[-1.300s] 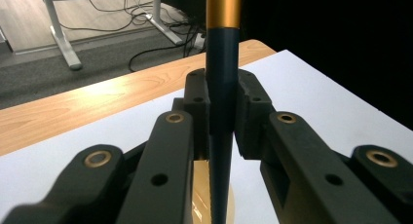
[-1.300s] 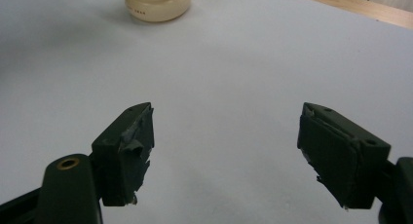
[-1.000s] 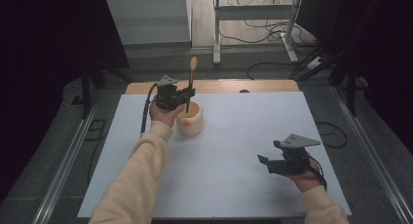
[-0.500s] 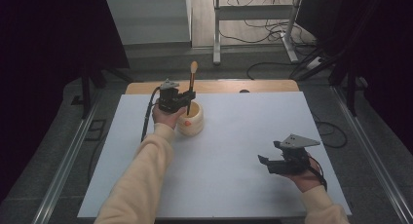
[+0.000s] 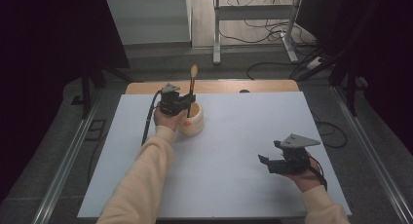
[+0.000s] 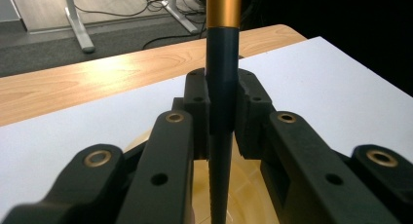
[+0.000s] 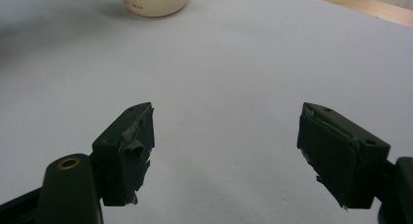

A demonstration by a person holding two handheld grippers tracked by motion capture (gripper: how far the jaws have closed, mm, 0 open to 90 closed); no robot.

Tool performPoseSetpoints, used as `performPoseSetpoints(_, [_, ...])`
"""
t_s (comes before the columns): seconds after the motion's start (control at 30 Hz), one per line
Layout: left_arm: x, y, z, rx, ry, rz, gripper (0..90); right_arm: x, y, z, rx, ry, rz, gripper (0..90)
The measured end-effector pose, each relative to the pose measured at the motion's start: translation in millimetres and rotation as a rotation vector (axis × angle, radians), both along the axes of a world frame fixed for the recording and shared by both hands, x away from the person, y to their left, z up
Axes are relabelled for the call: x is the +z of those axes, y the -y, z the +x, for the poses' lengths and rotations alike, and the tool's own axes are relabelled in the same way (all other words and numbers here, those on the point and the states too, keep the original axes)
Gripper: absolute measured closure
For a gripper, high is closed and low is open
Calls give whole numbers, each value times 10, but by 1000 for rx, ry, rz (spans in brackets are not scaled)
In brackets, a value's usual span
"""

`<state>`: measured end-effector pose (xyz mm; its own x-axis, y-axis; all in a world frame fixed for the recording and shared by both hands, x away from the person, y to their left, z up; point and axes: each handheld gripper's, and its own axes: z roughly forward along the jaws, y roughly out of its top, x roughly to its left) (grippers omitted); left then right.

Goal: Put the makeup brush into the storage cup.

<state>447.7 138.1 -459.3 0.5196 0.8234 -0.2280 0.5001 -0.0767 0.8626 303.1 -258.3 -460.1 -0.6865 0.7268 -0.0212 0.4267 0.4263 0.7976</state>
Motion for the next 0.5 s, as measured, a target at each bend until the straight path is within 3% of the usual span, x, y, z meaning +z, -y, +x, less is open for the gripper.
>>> performPoseSetpoints(0.5, [-60, -22, -17, -7, -7, -9, 781, 13, 26, 6, -5, 5, 5, 217])
